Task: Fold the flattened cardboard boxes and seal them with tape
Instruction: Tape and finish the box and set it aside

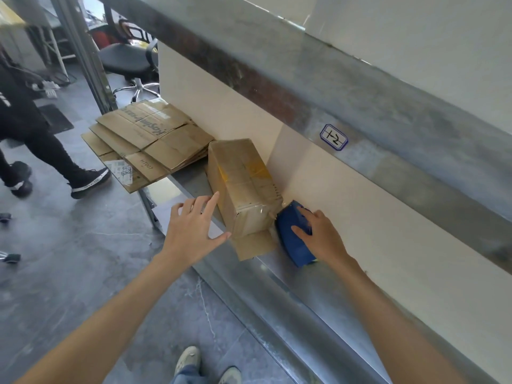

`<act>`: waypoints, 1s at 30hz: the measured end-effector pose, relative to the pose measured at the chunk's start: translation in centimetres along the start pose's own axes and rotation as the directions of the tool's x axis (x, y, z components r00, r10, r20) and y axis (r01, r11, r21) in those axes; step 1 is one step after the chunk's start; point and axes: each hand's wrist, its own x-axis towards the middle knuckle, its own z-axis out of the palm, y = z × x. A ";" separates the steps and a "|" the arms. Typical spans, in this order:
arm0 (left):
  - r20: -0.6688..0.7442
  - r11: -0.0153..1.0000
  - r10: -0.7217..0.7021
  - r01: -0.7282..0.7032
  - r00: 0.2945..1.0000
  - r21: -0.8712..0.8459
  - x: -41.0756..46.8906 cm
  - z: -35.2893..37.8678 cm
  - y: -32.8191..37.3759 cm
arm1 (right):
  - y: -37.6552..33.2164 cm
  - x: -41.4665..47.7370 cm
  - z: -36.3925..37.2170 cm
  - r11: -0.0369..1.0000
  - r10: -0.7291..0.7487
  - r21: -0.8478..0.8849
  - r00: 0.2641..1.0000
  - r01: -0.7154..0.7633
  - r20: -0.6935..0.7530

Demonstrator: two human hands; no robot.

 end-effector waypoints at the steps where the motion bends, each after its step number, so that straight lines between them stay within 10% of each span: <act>1: -0.004 1.000 0.013 -0.013 1.000 0.021 -0.1 0.0 0.0 | 0.3 -0.3 0.3 0.999 0.034 -0.024 0.999 -0.034 0.016; 19: 0.026 1.000 0.007 -0.007 1.000 0.013 -0.5 -1.4 -0.6 | 0.6 0.9 0.8 0.942 0.220 0.202 0.947 -0.268 0.234; 30: -0.060 0.970 0.157 -0.165 0.986 -0.176 2.1 -3.5 0.4 | 0.2 -3.9 -1.8 0.990 0.106 -0.086 0.987 -0.116 -0.118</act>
